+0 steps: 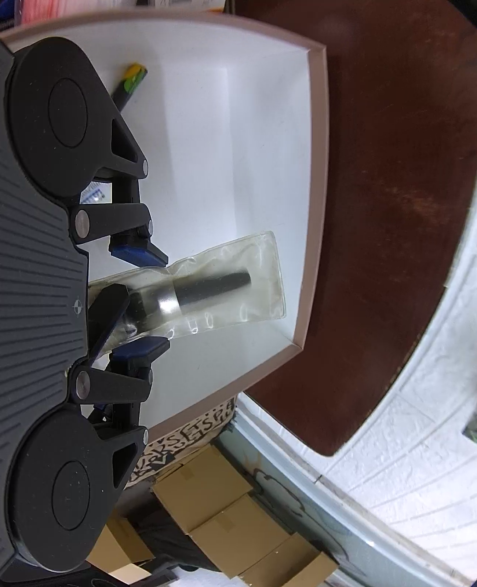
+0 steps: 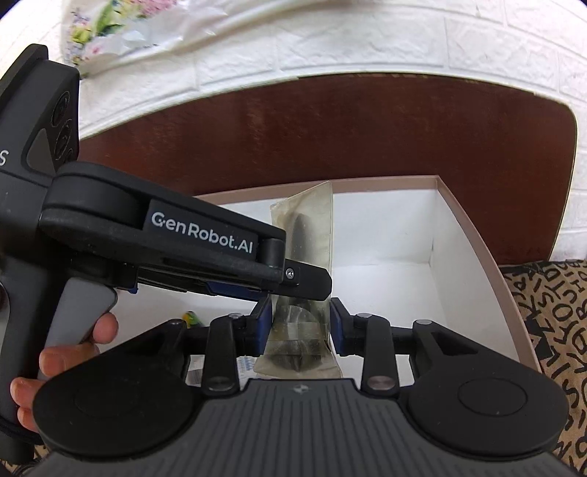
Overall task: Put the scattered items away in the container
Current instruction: 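Carry the bagged item with the left gripper over the brown box, then open the left gripper to drop the bagged item into the box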
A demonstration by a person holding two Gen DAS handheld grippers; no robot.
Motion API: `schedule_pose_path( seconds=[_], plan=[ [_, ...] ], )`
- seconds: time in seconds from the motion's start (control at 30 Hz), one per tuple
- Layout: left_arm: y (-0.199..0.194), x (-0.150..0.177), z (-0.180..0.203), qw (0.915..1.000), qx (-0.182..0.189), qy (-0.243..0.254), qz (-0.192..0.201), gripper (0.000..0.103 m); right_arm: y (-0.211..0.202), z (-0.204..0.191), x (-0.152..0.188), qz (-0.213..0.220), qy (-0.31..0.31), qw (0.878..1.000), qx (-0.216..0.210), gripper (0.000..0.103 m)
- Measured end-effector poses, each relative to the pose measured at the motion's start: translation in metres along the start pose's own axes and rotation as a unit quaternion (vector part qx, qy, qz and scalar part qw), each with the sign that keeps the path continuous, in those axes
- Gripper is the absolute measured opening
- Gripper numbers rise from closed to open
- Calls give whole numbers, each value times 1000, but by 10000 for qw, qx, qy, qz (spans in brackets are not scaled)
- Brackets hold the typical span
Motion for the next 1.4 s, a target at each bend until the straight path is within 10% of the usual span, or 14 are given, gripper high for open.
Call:
schedule_pose_path(
  seconds=[0.3,0.4,0.63,0.83,1.4],
  plan=[
    [11,-6,-6,10000,-56,-72,20,77,15,7,0,-126,30,9999,53,44],
    [3,-5,-9,9996,8,-110,250,98,13,5,0,-75,-9,9996,279,73],
    [-3,6,-9,9999,-109,-4,90,103,4,8,5,-68,10,9979,638,101],
    [-9,21,2,9951,-772,514,345,103,-3,5,12,-1,-106,9972,736,103],
    [-47,39,20,9868,-1179,749,817,103,-26,-12,11,99,-137,9976,671,103]
  ],
)
Point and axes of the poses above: each gripper's, at about its wrist camera, not at the fingertips, and y roughly the way its jaws point, z to its right, x to its underside, the point moved 6 cm from there along y, roughly the way its jaws point, and after that the axes turned 14 degrees about -z, right-handed, at the moved point
